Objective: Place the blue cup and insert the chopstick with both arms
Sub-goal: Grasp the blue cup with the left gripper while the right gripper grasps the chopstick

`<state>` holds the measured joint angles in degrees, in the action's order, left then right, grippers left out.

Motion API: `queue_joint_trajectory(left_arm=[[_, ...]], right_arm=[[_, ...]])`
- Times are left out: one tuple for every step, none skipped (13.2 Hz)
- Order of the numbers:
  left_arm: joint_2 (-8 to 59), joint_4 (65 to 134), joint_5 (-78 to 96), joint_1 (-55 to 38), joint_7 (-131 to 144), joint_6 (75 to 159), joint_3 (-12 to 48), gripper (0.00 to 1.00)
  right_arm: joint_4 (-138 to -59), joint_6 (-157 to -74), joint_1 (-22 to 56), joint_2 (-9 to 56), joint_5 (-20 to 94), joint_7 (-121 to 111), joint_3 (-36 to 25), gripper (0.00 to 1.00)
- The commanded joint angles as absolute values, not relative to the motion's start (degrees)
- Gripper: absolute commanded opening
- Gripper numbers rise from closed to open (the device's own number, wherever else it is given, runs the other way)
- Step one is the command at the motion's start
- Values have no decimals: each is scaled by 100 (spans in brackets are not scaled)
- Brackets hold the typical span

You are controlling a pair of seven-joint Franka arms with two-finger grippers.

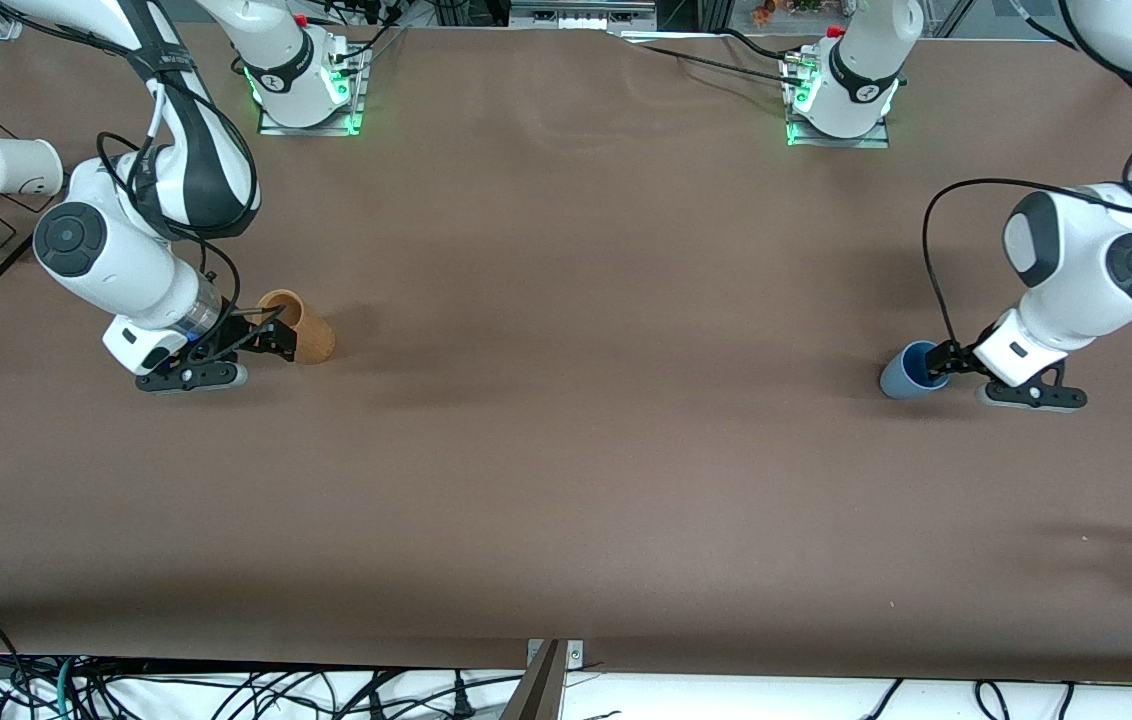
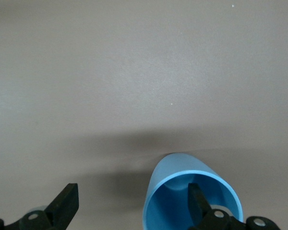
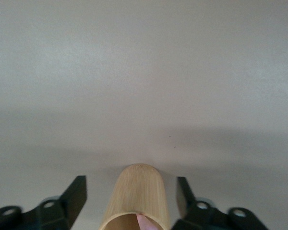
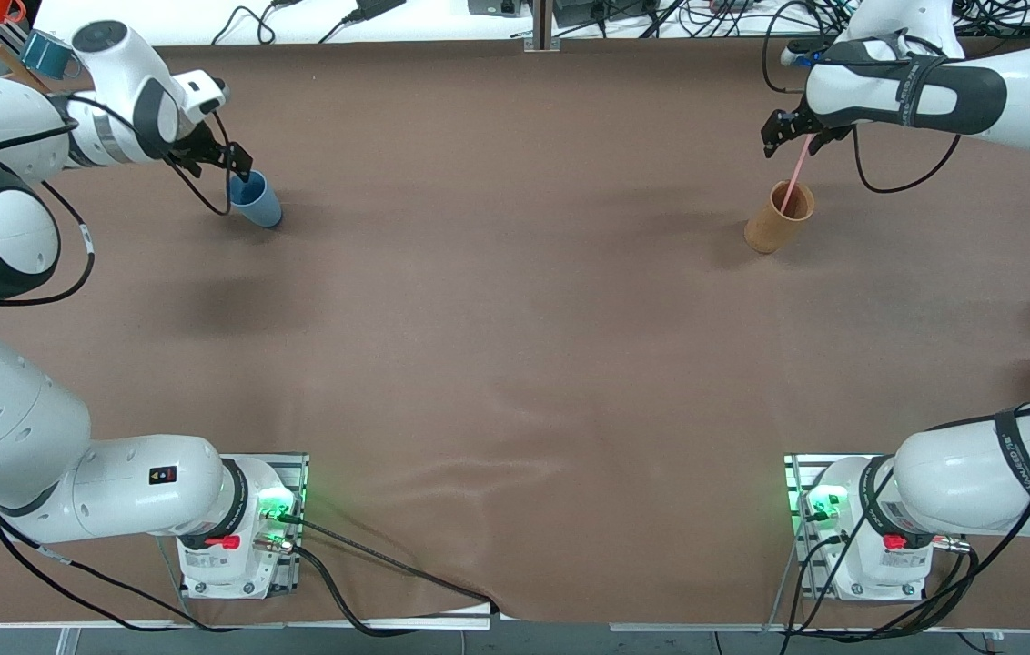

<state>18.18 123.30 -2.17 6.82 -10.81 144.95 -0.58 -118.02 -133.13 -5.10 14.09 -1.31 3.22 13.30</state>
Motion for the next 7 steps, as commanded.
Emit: queue_joint_trajectory(left_arm=[[1837, 12568, -281, 633, -1195, 14862, -70, 100], [1863, 12568, -281, 633, -1195, 14862, -70, 68], [1881, 12568, -281, 615, -1204, 14836, -70, 8], [1890, 12560, -281, 607, -1213, 14758, -70, 0], [1881, 12499, -281, 606, -1222, 14583, -62, 0], [1863, 12463, -281, 606, -1230, 14485, -62, 0], [1863, 12463, -281, 606, -1230, 14484, -62, 0]], right_arm=[[-12102, -13438, -510, 1195, -185, 229, 1301, 60], [-12155, -13438, -518, 1187, -185, 229, 1301, 51], [-12164, -13421, -519, 1169, -185, 229, 1301, 42], [-12164, -13403, -519, 1152, -185, 229, 1301, 31], [-12164, -13386, -519, 1151, -185, 229, 1301, 22], [-12164, -13377, -519, 1143, -185, 229, 1301, 12], [-12164, -13368, -527, 1134, -185, 202, 1301, 2]])
